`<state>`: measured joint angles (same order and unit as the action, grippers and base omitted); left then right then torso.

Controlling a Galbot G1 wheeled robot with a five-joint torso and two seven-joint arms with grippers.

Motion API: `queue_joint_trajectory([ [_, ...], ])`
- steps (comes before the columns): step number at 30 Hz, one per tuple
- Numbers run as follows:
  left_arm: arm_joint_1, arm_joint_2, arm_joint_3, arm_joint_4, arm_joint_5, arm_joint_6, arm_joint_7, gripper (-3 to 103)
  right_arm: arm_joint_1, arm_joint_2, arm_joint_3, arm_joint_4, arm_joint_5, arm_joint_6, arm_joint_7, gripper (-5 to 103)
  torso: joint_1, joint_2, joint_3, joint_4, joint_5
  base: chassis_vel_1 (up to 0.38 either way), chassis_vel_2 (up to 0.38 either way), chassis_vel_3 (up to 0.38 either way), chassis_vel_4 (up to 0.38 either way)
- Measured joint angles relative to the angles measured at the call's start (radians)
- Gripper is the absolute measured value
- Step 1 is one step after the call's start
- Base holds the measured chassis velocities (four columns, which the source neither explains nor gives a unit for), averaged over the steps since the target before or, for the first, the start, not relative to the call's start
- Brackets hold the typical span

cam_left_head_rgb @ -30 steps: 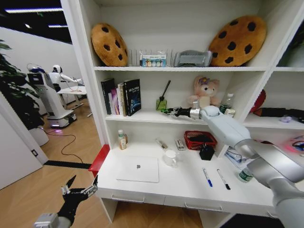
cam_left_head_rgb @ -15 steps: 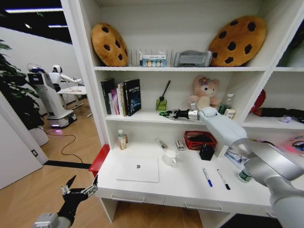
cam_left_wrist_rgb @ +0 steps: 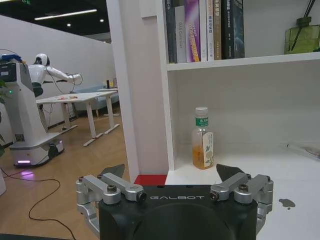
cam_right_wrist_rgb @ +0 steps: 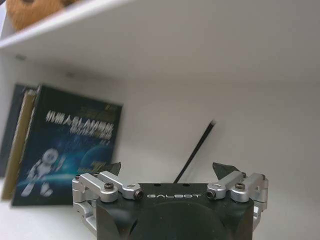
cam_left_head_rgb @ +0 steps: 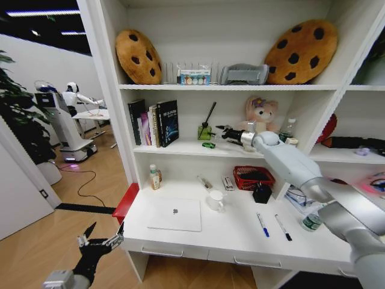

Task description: Organize the objects on the table.

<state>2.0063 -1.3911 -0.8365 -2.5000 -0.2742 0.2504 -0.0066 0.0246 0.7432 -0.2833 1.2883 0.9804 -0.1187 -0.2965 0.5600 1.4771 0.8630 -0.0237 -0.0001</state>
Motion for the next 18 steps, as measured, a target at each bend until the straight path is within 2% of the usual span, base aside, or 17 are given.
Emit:
queue_joint_trajectory([
  [2, 0.0, 0.0, 0.0, 0.0, 0.0, 0.0, 0.0, 100, -0.121, -0.119, 0.1, 0.179, 0.037, 0.0, 0.168, 100, 0.0, 0.0, 0.0, -0.0004, 0.0006, 0.0, 0.0, 0.0, 0.0],
  [3, 0.0, 0.0, 0.0, 0.0, 0.0, 0.0, 0.0, 100, -0.245, -0.224, 0.207, 0.326, 0.068, 0.009, 0.3, 100, 0.0, 0.0, 0.0, -0.0008, 0.0009, 0.0, 0.0, 0.0, 0.0],
  [4, 0.0, 0.0, 0.0, 0.0, 0.0, 0.0, 0.0, 100, -0.245, -0.224, 0.207, 0.326, 0.068, 0.009, 0.3, 100, 0.0, 0.0, 0.0, -0.0008, 0.0009, 0.0, 0.0, 0.0, 0.0],
  [5, 0.0, 0.0, 0.0, 0.0, 0.0, 0.0, 0.0, 100, -0.301, -0.259, 0.256, 0.374, 0.073, 0.011, 0.336, 100, 0.0, 0.0, 0.0, -0.0012, 0.0004, 0.0, 0.0, 0.0, 0.0],
  [6, 0.0, 0.0, 0.0, 0.0, 0.0, 0.0, 0.001, 100, -0.423, -0.311, 0.363, 0.454, 0.073, 0.016, 0.385, 100, -0.001, 0.0, 0.0, -0.0014, -0.0003, 0.0, 0.0, 0.0, 0.0],
  [8, 0.0, 0.0, 0.0, 0.0, 0.0, 0.0, 0.001, 100, -0.657, -0.348, 0.574, 0.546, 0.031, 0.032, 0.391, 100, -0.001, 0.0, 0.0, -0.0014, 0.0004, 0.0, 0.0, 0.0, 0.0],
  [9, 0.0, 0.0, 0.0, 0.0, 0.0, 0.0, 0.001, 100, -0.764, -0.344, 0.678, 0.585, 0.006, 0.034, 0.383, 100, -0.001, 0.0, 0.0, -0.0008, 0.0006, 0.0, 0.0, 0.0, 0.0],
  [10, 0.0, 0.0, 0.0, 0.0, 0.0, 0.0, 0.001, 100, -0.764, -0.344, 0.678, 0.585, 0.006, 0.034, 0.383, 100, -0.001, 0.0, 0.0, -0.0008, 0.0006, 0.0, 0.0, 0.0, 0.0],
  [12, 0.0, 0.0, 0.0, 0.0, 0.0, 0.0, 0.001, 100, -1.064, -0.286, 0.974, 0.708, -0.033, 0.037, 0.382, 100, -0.001, 0.0, 0.0, 0.0006, -0.0002, 0.0, 0.0, 0.0, 0.0],
  [13, 0.0, 0.0, 0.0, 0.0, 0.0, 0.0, 0.001, 100, -1.159, -0.256, 1.057, 0.749, -0.043, 0.037, 0.384, 100, 0.0, 0.0, 0.0, 0.0004, -0.0004, 0.0, 0.0, 0.0, 0.0],
  [14, 0.0, 0.0, 0.0, 0.0, 0.0, 0.0, 0.001, 100, -1.159, -0.256, 1.057, 0.749, -0.043, 0.037, 0.384, 100, 0.0, 0.0, 0.0, 0.0004, -0.0004, 0.0, 0.0, 0.0, 0.0],
  [17, 0.0, 0.0, 0.0, 0.0, 0.0, 0.0, 0.001, 100, -1.515, -0.076, 1.282, 0.886, -0.125, 0.041, 0.376, 100, 0.0, 0.0, 0.0, 0.0, 0.0003, 0.0, 0.0, 0.0, 0.0],
  [18, 0.0, 0.0, 0.0, 0.0, 0.0, 0.0, 0.001, 100, -1.515, -0.076, 1.282, 0.886, -0.125, 0.041, 0.376, 100, 0.0, 0.0, 0.0, 0.0, 0.0003, 0.0, 0.0, 0.0, 0.0],
])
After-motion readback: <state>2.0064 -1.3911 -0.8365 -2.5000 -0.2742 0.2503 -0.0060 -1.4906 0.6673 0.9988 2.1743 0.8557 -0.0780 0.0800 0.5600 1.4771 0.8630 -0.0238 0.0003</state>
